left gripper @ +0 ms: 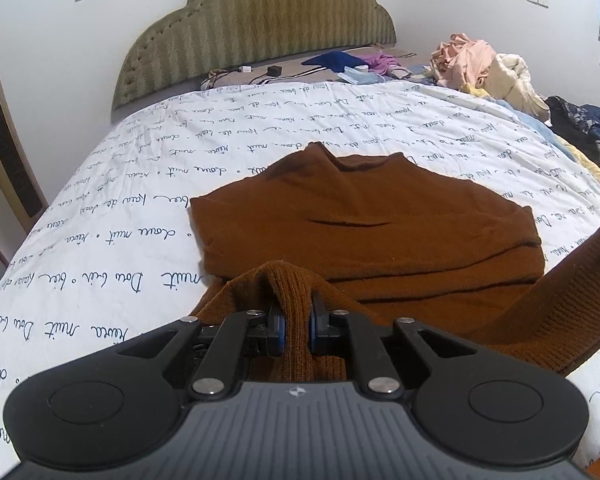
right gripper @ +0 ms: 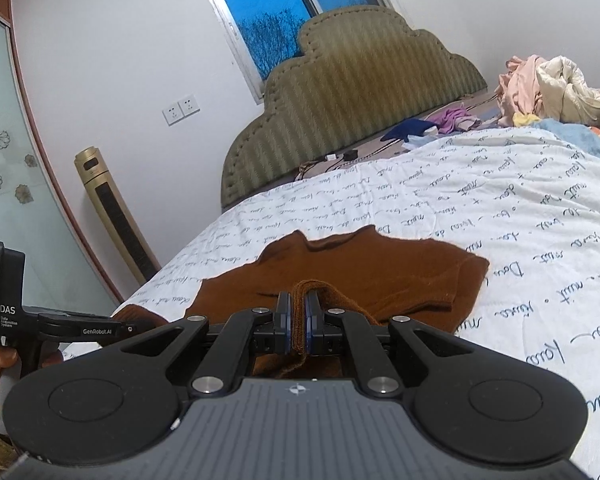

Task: Fold small clothes
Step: 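Lift the hem with both grippers and carry it over toward the collar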

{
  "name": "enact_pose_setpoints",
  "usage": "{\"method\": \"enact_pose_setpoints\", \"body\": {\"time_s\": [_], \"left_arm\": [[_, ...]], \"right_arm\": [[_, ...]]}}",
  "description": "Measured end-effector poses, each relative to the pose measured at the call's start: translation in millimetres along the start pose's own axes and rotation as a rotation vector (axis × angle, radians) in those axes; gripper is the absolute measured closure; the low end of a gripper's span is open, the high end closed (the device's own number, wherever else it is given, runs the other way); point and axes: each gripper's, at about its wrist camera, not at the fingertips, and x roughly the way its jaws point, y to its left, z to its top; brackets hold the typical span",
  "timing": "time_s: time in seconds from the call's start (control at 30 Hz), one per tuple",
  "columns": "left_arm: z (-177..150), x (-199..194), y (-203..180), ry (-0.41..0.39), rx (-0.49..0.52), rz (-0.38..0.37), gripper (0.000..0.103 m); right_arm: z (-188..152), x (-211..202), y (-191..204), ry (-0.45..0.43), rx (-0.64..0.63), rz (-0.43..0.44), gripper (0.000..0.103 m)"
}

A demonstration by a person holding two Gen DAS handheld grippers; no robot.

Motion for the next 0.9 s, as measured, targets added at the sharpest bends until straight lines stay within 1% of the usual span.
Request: {"method": "enact_pose_setpoints", "body": {"time_s": [0.23,0.4,0.6,0.9], "left_arm": [[16,4,-1,-0.017,-0.002,0.008,0.092],[34,16,3,-0.017,-0.018,0.013,0.092],[57,38,5,-0.010,-0.024,0.032,0.092],[90,85,9,0.027,-0.028,0.082,0.092]], "right_arm": [[11,10,-7,-0.040,0.011,-0.045,0.092],[22,25,-13,-0.058,0.013,-0.067,0.092],[37,51,-24,-0.069,0.022,-0.086,0.092],[55,102,-50,-0.061,0.061,-0.135,0.092]]}}
